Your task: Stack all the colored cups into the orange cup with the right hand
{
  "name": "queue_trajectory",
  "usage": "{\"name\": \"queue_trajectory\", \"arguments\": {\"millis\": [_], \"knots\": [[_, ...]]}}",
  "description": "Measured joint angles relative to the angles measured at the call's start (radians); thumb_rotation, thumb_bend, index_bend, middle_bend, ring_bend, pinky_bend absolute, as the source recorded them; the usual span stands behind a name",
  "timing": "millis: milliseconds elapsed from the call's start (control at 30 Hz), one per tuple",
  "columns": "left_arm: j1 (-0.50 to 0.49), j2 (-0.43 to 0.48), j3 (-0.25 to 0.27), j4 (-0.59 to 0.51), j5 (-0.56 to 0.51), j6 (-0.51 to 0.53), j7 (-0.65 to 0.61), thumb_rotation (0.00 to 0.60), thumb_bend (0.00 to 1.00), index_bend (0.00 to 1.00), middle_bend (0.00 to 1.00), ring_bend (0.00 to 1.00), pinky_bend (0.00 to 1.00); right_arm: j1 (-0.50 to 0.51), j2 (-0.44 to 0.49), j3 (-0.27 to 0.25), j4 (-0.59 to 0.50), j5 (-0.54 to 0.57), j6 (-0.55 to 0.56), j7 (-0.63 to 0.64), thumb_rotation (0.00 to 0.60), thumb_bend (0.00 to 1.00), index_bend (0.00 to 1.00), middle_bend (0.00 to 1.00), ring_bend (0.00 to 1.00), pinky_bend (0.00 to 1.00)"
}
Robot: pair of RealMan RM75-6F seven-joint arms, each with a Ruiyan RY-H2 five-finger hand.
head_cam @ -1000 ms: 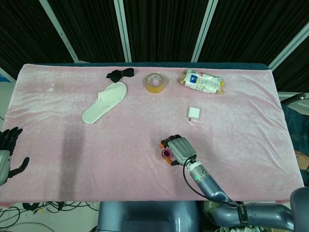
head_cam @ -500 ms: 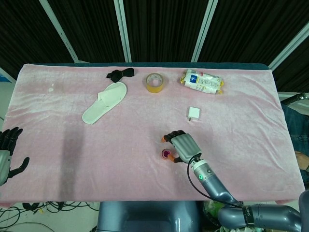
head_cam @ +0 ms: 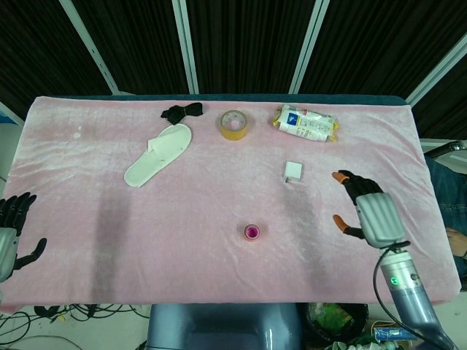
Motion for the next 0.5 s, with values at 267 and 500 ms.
{"name": "queue_trajectory", "arguments": {"millis": [267, 500], "knots": [[0.004, 0.002, 0.004, -0.008, 0.012, 0.009, -0.002, 0.6, 0.34, 0.03, 0.04, 0.0, 0.01, -0.114, -0.005, -0.059, 0.127, -0.043, 0.088, 0.007, 0.6, 0.19, 0.14, 0.09, 0.17, 0.22], [0.007, -0.003, 0.011, -0.008, 0.028, 0.015, 0.01, 0.6, 0.34, 0.03, 0.04, 0.0, 0.01, -0.155, -0.079, -0.069, 0.331, -0.032, 0.099, 0.017, 0.6, 0.19, 0.14, 0.08, 0.16, 0.22]]}}
